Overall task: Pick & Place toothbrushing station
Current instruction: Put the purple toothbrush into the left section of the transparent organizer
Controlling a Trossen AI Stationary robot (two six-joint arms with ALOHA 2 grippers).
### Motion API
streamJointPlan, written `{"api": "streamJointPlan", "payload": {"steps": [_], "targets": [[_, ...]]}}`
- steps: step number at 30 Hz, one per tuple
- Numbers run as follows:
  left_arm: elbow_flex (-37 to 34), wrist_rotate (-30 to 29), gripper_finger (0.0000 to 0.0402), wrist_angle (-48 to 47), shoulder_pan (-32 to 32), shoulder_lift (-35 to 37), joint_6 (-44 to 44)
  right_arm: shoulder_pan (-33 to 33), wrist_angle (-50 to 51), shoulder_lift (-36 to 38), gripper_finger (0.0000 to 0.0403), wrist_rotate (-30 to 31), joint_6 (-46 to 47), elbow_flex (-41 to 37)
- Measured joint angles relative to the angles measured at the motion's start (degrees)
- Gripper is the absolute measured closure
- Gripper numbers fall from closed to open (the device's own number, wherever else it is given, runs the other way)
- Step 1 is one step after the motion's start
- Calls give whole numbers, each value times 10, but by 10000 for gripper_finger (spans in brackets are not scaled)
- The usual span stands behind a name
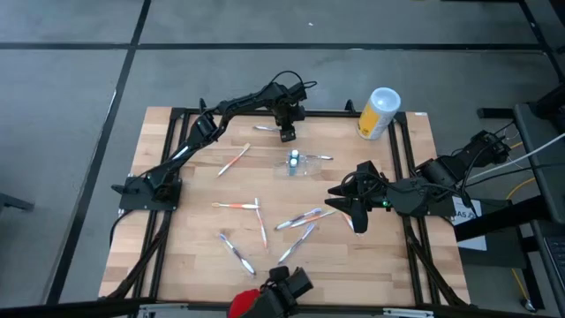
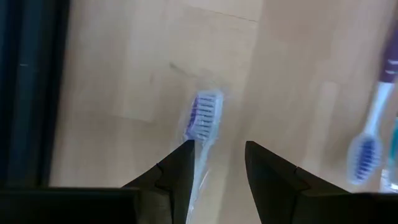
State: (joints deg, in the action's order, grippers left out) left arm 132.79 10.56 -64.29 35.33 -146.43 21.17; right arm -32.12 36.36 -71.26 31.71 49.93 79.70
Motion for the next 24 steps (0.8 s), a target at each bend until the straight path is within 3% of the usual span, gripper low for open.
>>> {"api": "streamJointPlan", "payload": {"steps": [3,8,15,24], "targets": [[0,-32,295,-1,1,0,-5,0,0,0,218,-3,0,0],[0,-35,388,0,1,1,-23,0,0,0,218,-7,0,0],[19,-54,399,9,8,18,-43,0,0,0,218,-11,2,0],[18,29,400,28,40,107,-136,-5,0,0,218,-9,2,0]]}}
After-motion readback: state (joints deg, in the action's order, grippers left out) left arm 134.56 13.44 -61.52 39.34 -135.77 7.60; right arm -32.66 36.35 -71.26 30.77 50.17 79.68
